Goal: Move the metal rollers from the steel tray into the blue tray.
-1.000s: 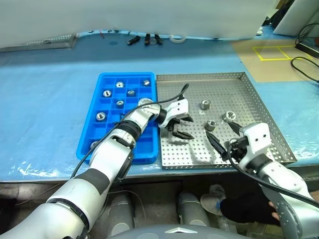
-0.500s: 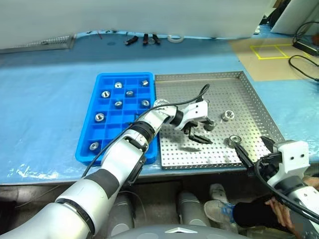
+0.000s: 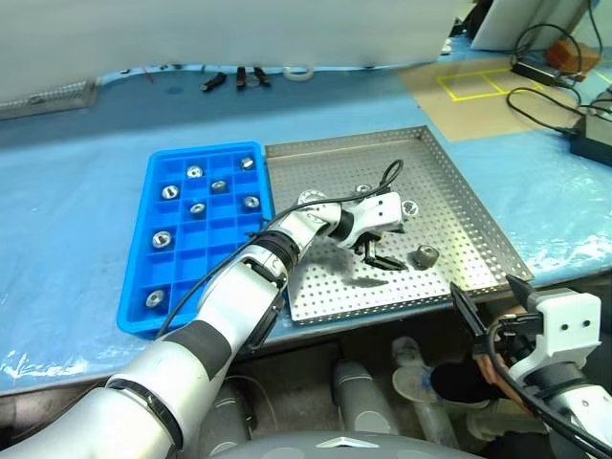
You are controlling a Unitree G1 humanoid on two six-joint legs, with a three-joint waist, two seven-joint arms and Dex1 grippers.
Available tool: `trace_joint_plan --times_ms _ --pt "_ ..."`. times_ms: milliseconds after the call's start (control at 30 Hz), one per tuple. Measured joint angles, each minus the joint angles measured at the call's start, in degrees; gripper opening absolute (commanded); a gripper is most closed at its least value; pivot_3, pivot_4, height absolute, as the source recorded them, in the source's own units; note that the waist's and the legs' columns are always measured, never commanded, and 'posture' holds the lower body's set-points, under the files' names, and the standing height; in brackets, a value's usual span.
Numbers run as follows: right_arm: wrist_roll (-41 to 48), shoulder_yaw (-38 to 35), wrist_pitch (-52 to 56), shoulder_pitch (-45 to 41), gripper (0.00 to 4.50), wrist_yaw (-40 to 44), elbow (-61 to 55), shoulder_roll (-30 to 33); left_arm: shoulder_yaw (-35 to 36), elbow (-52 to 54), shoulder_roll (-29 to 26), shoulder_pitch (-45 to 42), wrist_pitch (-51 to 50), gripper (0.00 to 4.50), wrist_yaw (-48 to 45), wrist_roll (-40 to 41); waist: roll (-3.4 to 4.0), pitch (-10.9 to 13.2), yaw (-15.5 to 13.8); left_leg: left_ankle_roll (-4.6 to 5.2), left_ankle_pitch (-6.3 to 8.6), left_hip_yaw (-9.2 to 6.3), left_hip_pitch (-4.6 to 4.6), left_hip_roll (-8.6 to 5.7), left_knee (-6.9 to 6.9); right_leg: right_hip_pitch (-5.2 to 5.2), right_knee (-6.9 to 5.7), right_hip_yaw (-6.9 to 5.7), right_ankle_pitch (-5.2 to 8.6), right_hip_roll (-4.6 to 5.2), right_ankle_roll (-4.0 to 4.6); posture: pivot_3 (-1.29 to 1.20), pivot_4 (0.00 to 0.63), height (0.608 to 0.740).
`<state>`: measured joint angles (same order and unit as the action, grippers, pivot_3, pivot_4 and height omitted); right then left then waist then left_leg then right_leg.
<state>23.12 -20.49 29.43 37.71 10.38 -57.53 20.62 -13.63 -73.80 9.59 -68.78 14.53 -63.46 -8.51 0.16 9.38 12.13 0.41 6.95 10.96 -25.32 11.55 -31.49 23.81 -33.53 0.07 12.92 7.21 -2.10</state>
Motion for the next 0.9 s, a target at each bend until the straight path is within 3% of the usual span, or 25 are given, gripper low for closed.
trace_joint_plan --times_ms 333,700,900 --pt "-0.02 1.49 4.35 -5.63 4.26 -0.67 0.0 1.81 1.47 -1.9 -0.22 -1.6 -2.71 4.0 11.97 -0.69 -0.01 0.01 2.14 0.35 0.59 -0.72 -0.13 -0.17 -1.05 -0.64 0.06 -0.22 0.04 0.17 -0.09 -0.71 0.15 0.74" --pt "-1.73 3.29 5.33 -6.33 4.26 -0.52 0.03 1.42 0.61 -3.04 -1.6 -1.52 -5.35 4.0 15.28 -4.9 0.0 0.0 3.01 0.55 0.74 -0.79 -0.21 -0.41 -1.16 -0.78 0.14 -0.37 -0.05 0.46 0.07 -0.72 0.15 0.74" --pt "-2.58 3.39 5.33 -6.15 4.26 -0.44 0.14 1.07 0.64 -4.44 -1.85 -0.96 -7.92 4.0 22.6 -6.76 0.01 0.0 3.09 0.73 0.85 -0.82 -0.33 -0.82 -1.19 -0.83 0.14 -0.52 -0.03 0.89 0.03 -0.73 0.15 0.74"
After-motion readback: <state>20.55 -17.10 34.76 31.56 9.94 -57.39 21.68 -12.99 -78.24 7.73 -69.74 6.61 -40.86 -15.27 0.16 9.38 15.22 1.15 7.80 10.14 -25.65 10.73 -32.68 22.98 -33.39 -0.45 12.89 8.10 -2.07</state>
